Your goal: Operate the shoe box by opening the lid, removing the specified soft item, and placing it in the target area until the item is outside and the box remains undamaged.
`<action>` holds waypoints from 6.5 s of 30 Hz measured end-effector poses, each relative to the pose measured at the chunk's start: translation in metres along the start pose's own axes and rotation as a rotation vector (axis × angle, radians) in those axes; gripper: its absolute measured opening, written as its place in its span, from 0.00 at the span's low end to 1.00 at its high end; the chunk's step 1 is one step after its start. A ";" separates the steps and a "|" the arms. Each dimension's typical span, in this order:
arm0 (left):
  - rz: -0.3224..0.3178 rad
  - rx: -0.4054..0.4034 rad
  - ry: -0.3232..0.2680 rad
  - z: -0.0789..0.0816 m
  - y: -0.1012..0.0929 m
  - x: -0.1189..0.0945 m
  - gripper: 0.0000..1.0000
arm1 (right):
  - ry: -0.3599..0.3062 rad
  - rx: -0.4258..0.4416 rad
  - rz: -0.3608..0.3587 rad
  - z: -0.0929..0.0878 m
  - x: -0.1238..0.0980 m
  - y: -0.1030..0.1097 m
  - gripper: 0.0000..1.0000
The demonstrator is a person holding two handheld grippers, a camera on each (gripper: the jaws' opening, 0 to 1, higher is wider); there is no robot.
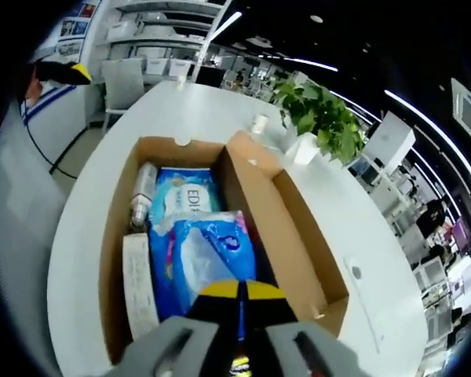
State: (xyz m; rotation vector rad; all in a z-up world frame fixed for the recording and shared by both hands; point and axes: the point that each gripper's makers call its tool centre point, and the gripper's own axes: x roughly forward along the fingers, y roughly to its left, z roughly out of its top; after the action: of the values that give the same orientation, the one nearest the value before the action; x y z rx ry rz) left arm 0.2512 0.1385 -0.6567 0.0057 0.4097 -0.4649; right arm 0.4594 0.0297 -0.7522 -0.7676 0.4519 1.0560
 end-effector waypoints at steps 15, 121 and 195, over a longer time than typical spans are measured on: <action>-0.013 -0.004 -0.004 -0.001 -0.001 -0.001 0.99 | -0.063 -0.006 -0.037 0.026 -0.024 -0.010 0.00; 0.011 -0.003 0.064 -0.016 0.005 -0.001 0.98 | 0.084 0.073 -0.143 -0.182 -0.193 -0.083 0.00; 0.023 0.006 0.146 -0.028 0.009 0.004 0.97 | 0.233 0.111 -0.086 -0.276 -0.171 -0.114 0.00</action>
State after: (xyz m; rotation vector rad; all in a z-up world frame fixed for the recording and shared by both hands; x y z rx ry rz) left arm 0.2476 0.1481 -0.6848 0.0500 0.5513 -0.4443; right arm 0.4935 -0.3116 -0.7825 -0.8070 0.6649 0.8573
